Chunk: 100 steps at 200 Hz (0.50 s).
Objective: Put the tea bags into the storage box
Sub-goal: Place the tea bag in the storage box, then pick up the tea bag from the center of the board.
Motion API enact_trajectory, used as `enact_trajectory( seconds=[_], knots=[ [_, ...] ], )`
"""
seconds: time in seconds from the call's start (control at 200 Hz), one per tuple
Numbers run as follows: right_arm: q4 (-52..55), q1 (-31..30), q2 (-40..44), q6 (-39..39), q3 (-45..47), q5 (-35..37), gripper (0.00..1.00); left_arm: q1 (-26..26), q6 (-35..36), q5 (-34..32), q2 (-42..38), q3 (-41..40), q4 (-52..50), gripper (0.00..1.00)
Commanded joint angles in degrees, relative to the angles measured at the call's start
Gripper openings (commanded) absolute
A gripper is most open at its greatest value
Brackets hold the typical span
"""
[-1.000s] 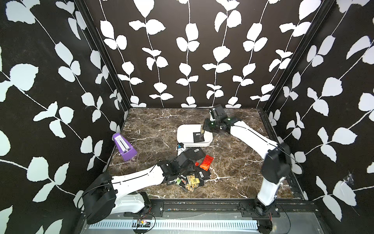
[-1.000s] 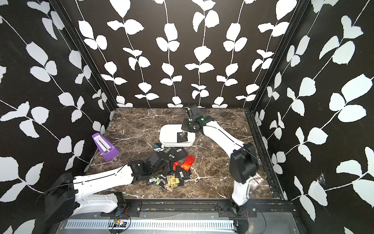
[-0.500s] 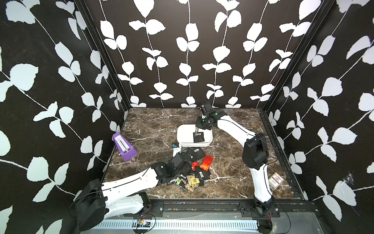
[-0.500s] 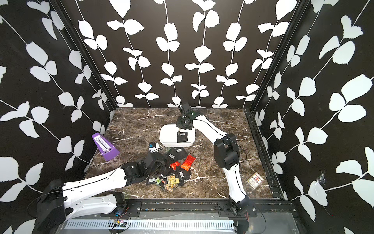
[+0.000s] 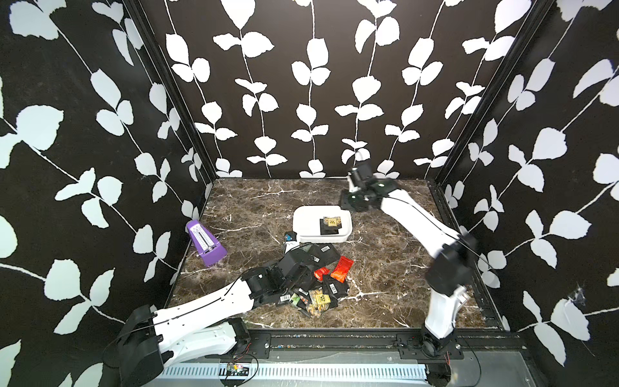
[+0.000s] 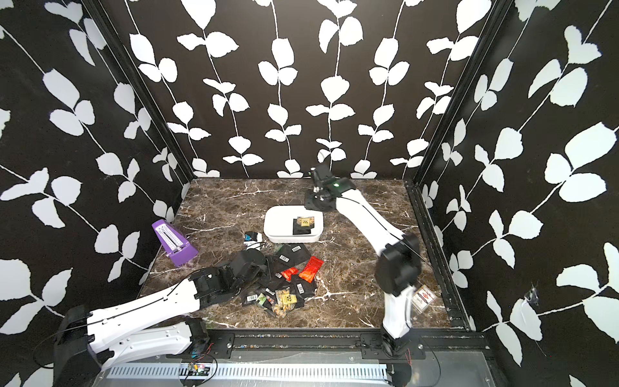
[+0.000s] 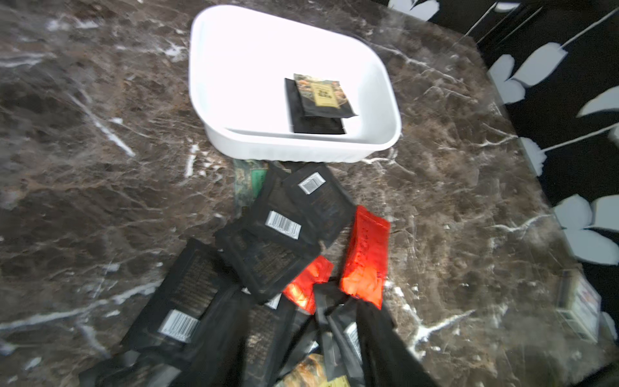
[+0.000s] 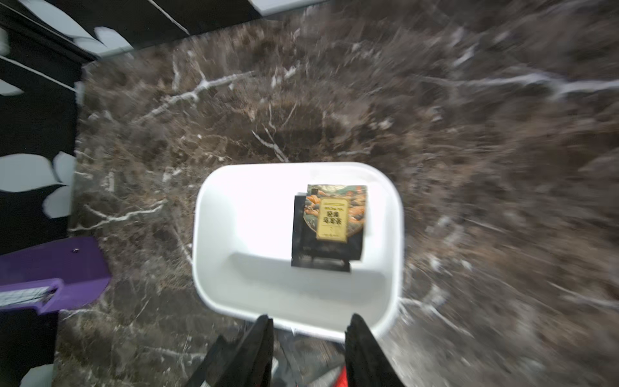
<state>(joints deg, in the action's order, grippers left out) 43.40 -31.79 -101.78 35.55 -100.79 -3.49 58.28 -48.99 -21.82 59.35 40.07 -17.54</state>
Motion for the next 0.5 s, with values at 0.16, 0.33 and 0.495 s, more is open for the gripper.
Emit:
enact_trajectory(
  seconds=[0.16,0.33,0.495],
  knots=[
    [-13.9,0.5,28.7,7.0,35.4,-0.8,0.43,-0.2,-3.2,13.1,11.3,5.4,12.6,0.22],
    [-21.0,0.6,38.6,14.9,53.7,-2.3,0.45,0.0,-3.6,19.9,23.1,11.5,14.0,0.09],
    [-28.4,0.6,39.9,19.7,63.3,-5.8,0.45,0.0,-5.3,20.5,29.0,12.3,15.8,0.05]
  ],
)
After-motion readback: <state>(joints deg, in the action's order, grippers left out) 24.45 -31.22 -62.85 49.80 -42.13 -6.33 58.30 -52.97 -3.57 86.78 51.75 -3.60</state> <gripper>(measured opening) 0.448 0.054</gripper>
